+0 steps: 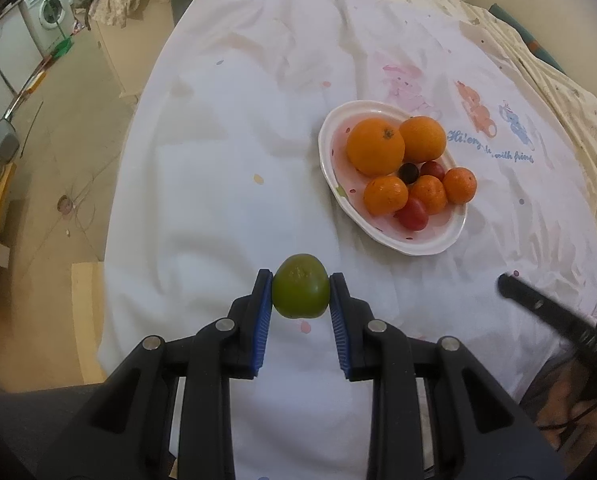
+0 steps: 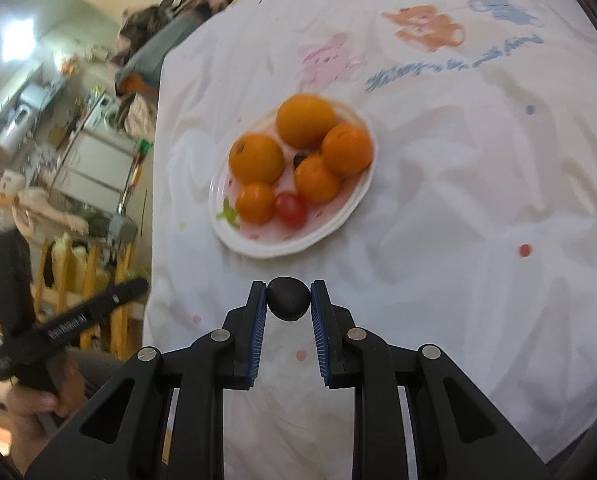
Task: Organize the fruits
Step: 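Grasp the last dark plum with the right tool while the left tool holds the lime, then lower the lime and dark plum onto the plate and open both tools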
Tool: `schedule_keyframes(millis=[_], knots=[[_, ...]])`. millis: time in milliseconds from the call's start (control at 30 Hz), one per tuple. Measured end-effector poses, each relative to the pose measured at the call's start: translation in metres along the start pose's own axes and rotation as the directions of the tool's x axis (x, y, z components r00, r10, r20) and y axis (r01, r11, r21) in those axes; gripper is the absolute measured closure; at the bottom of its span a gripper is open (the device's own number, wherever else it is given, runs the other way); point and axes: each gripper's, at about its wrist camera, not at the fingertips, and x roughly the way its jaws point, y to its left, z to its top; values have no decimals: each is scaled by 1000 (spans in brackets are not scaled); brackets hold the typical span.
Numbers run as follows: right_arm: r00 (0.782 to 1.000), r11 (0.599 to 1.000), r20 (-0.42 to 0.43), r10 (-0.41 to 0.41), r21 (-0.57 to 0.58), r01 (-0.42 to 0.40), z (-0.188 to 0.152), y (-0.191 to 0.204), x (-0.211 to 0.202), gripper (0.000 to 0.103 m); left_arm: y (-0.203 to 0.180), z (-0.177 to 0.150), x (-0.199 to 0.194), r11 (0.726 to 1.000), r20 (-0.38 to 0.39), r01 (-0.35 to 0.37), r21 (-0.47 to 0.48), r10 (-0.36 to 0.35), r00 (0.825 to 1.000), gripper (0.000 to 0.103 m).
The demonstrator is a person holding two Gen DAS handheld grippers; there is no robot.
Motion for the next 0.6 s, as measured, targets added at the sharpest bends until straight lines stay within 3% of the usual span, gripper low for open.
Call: schedule_keyframes(millis=[367,600], knots=[[998,996,56,39,-81,-34,56,15,-25,79,-16,32,-11,999,18,24,35,-24,1000,79],[999,995,29,42,-96,-39,85,13,-7,79,-28,67,11,998,9,6,62,-7,1000,79]])
